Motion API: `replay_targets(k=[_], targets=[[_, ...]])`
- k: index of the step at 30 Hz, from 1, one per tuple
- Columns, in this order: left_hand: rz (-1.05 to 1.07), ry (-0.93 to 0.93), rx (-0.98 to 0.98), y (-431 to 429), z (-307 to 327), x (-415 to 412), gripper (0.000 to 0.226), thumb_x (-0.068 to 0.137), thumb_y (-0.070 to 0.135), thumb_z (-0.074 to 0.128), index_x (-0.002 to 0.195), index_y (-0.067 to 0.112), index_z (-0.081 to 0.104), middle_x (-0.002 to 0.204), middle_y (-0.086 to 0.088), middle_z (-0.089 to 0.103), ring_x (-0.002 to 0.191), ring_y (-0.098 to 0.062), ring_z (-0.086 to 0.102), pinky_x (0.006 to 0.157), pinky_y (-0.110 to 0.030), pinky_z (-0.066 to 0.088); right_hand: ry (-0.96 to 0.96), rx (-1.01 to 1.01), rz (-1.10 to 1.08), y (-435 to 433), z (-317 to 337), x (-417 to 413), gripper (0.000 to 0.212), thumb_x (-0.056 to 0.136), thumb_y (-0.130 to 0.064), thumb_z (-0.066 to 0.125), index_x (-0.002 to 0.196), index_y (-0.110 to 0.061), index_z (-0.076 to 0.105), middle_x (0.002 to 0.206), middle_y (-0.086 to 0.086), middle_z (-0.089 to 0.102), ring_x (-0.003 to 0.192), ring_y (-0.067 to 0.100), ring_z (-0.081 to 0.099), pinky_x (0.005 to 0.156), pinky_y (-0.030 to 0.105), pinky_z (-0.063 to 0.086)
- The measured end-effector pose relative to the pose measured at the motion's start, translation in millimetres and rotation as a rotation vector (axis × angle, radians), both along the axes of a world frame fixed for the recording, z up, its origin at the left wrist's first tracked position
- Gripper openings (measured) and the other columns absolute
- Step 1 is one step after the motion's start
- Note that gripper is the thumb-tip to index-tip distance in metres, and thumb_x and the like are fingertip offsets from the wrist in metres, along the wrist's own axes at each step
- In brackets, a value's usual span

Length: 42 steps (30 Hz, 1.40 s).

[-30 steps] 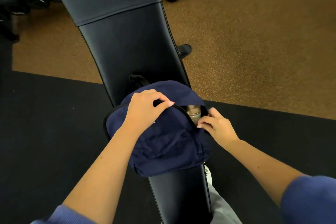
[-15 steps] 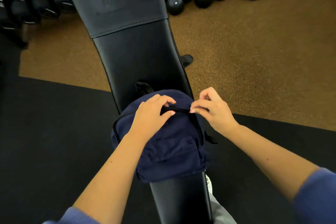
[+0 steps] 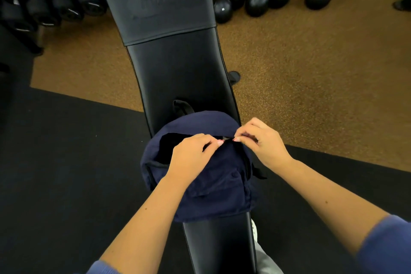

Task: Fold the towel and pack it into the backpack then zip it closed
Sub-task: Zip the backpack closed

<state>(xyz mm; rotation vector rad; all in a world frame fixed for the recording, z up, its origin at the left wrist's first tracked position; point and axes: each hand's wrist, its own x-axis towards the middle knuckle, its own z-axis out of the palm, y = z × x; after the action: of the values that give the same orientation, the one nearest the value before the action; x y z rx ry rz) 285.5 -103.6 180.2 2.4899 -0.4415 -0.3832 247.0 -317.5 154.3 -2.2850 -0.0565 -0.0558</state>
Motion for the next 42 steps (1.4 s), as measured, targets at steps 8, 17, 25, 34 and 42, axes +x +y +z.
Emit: replay_targets(k=[8,17,25,34,42], targets=[[-0.038,0.042,0.03,-20.9,-5.4,-2.4,0.031,0.087,0.053,0.064,0.117,0.047,0.059,0.09,0.017,0.058,0.075,0.0,0.053,0.067,-0.02,0.046,0.061,0.162,-0.132,4.5,-8.7,-4.0,0.004,0.088,-0.02,0.068,0.091,-0.02,0.071,0.086,-0.01,0.059,0.076,0.005,0.055,0.07,0.011,0.041],[0.035,-0.132,0.133,-41.0,-21.4,3.8,0.017,0.091,0.043,0.063,0.106,0.04,0.07,0.098,0.013,0.059,0.087,-0.003,0.06,0.064,-0.026,0.05,0.172,0.36,-0.255,5.6,-15.0,-8.2,0.015,0.097,-0.018,0.056,0.1,-0.021,0.071,0.094,-0.01,0.07,0.073,0.006,0.066,0.075,0.018,0.052],[-0.068,-0.364,0.342,-46.3,-40.9,5.9,0.035,0.075,0.043,0.08,0.104,0.024,0.072,0.098,0.001,0.066,0.09,-0.023,0.062,0.073,-0.037,0.049,0.256,0.388,-0.342,-3.1,-29.9,-13.1,0.015,0.092,-0.018,0.064,0.103,-0.026,0.07,0.095,-0.009,0.071,0.079,0.006,0.066,0.076,0.023,0.054],[0.075,0.093,-0.071,-38.3,-31.1,7.1,0.015,0.093,0.023,0.064,0.101,0.03,0.053,0.101,0.013,0.067,0.096,-0.009,0.063,0.08,-0.034,0.052,0.177,0.093,-0.169,4.1,-44.9,-8.9,0.051,0.071,-0.03,0.084,0.114,-0.03,0.057,0.102,-0.015,0.055,0.089,0.003,0.054,0.078,0.019,0.046],[-0.067,-0.143,0.129,-36.6,-22.9,13.7,0.01,0.092,0.03,0.064,0.102,0.032,0.065,0.096,0.011,0.069,0.094,-0.014,0.06,0.081,-0.033,0.045,0.085,0.155,-0.221,6.7,-44.4,-5.7,0.016,0.088,-0.021,0.069,0.104,-0.022,0.07,0.096,-0.009,0.066,0.088,0.004,0.062,0.077,0.02,0.05]])
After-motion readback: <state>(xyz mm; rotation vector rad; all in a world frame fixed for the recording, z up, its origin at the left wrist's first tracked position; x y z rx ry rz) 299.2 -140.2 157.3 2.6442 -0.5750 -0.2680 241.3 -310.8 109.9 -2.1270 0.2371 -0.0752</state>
